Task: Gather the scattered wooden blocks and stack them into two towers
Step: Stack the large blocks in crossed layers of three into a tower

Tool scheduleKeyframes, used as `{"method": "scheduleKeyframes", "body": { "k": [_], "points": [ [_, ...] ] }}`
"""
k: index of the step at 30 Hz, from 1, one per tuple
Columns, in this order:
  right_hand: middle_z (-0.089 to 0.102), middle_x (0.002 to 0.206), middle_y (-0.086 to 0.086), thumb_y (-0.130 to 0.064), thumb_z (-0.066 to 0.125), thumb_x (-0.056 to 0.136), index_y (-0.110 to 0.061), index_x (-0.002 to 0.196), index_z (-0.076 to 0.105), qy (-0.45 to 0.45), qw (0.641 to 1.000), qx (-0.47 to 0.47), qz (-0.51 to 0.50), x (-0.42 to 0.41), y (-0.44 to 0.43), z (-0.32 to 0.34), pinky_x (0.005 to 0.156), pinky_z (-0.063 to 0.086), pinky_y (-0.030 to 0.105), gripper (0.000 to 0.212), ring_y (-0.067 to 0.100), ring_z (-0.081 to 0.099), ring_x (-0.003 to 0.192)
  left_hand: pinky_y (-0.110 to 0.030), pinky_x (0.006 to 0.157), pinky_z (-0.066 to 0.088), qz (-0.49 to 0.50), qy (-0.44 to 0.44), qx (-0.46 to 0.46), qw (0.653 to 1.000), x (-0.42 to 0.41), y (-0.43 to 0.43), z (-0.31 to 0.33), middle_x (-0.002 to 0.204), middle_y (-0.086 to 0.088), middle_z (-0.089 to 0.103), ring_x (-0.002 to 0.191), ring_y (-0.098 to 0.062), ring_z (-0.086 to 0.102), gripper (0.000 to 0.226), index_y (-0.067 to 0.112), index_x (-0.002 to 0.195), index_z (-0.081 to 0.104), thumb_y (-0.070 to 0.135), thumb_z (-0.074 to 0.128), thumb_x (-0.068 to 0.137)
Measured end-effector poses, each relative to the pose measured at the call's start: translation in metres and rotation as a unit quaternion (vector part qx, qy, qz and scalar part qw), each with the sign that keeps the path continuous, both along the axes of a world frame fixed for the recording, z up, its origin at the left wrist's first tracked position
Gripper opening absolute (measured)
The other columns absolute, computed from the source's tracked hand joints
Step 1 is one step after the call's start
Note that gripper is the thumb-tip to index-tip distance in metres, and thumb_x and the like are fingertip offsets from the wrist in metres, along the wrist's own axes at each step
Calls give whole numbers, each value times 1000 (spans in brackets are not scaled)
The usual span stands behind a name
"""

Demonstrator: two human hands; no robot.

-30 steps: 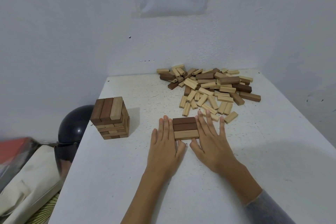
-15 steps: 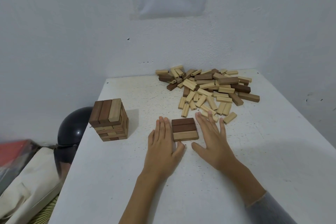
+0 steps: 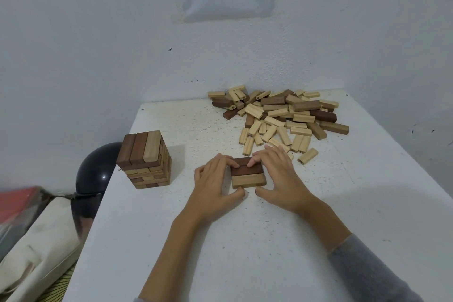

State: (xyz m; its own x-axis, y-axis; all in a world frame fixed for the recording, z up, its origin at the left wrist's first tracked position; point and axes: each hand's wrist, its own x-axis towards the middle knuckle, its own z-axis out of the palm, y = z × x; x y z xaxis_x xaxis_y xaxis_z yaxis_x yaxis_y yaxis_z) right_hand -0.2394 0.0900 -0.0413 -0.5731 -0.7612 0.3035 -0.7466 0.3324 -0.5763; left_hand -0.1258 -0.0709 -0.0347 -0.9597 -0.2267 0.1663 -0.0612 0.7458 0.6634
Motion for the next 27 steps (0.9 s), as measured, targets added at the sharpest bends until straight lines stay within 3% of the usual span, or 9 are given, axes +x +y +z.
{"method": "scheduleKeyframes", "body": {
  "k": [2,8,14,17,20,27],
  "points": [
    [48,119,-8,-42,45,67,-25,111,52,-5,1000,-4,-5,1,0,1,118,-3,24,48,8,24,134,-16,99,13,4,5,-4,1000,0,2,1,117,22,46,119,6,36,44,33,111,43,46,53,70],
    [50,113,-9,-41,47,67,-25,109,55,2,1000,-8,-18,0,-1,-1,109,-6,9,45,9,36,118,-16,99,15,7,8,-26,1000,3,3,1,112,20,47,115,6,38,45,34,116,38,38,62,78],
    [48,112,-14,-37,56,66,-28,113,51,-19,999,-19,-21,1,-1,0,106,3,7,47,5,36,118,-26,101,25,25,-7,24,999,3,3,5,116,26,45,111,27,16,53,35,119,35,29,70,79],
    [44,118,-19,-28,64,63,-31,119,48,-79,996,-39,-24,2,1,4,103,23,18,58,-5,31,119,-26,92,32,34,-5,79,996,6,4,7,117,28,49,115,13,24,57,38,116,36,29,74,75],
    [44,120,-19,-28,67,62,-37,118,45,-112,992,-53,-21,3,3,13,96,28,17,61,0,34,122,-26,82,37,42,13,112,993,9,4,15,116,26,53,116,-9,39,58,36,116,39,30,75,71],
    [48,122,-15,-41,65,60,-38,119,46,-136,985,-107,6,4,-1,56,100,34,19,62,1,43,120,-13,92,30,14,59,55,997,8,-7,54,123,21,48,121,-8,43,59,45,116,35,43,68,67]
  ]
}}
